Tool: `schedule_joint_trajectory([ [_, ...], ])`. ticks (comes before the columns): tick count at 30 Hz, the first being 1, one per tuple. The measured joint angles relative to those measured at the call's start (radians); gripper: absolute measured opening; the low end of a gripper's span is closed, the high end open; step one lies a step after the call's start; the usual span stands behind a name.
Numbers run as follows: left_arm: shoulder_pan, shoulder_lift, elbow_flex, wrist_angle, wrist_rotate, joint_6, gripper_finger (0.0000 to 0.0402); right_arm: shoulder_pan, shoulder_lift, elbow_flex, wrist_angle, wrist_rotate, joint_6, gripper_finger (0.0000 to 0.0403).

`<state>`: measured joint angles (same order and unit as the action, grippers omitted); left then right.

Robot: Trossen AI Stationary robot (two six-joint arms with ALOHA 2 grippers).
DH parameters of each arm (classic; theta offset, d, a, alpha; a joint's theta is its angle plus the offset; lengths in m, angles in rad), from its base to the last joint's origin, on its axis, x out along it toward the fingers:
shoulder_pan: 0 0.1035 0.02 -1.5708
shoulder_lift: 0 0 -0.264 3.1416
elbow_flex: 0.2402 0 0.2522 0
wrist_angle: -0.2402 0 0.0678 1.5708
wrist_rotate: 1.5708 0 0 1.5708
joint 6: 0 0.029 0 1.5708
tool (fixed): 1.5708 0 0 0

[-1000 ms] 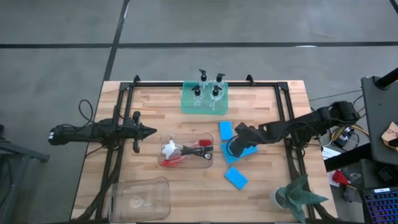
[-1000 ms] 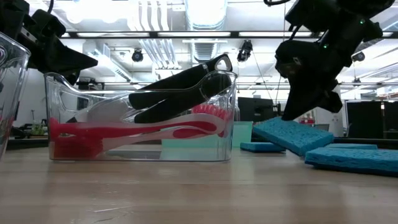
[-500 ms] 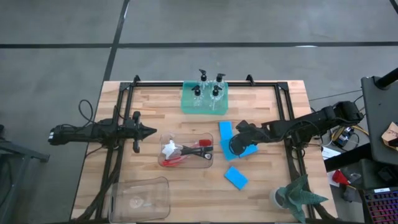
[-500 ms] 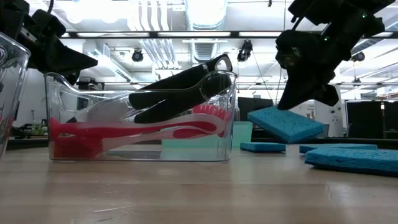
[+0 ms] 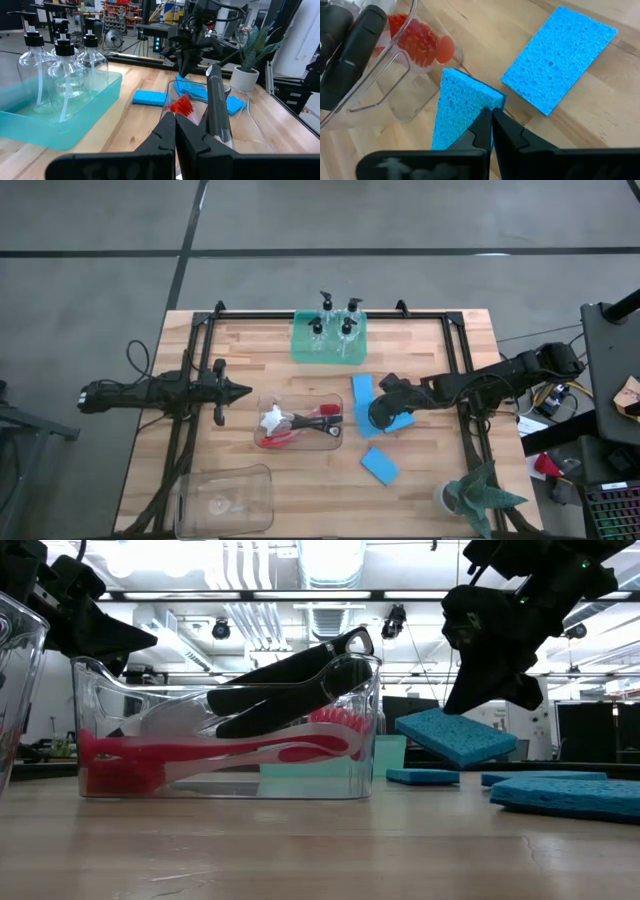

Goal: Pick & Place Kitchen Sink Supplies
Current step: Put the blue sponge into the bottom transparent bin

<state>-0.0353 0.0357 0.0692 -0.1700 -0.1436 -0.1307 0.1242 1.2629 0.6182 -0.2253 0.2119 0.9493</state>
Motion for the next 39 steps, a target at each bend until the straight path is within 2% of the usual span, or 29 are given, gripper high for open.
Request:
schedule_joint_trajectory([
  [15,0.000,0.000,0.000,0.000,0.000,0.000,0.0003,0.000,0.000,0.000,0.001,0.000,-0.010,0.0008],
  [20,0.000,0.000,0.000,0.000,0.000,0.000,0.0003,0.000,-0.001,0.020,-0.004,0.001,-0.066,0.0008],
  [26,0.000,0.000,0.000,0.000,0.000,0.000,0.0003,0.000,-0.024,0.098,-0.022,0.073,-0.171,0.0008],
  [33,0.000,0.000,0.000,0.007,0.000,0.001,0.0003,0.002,-0.039,0.210,-0.181,0.195,-0.228,0.0008],
  [39,0.000,0.003,-0.005,0.044,0.000,0.003,0.0003,0.005,-0.038,0.305,-0.213,0.288,-0.314,0.0008],
])
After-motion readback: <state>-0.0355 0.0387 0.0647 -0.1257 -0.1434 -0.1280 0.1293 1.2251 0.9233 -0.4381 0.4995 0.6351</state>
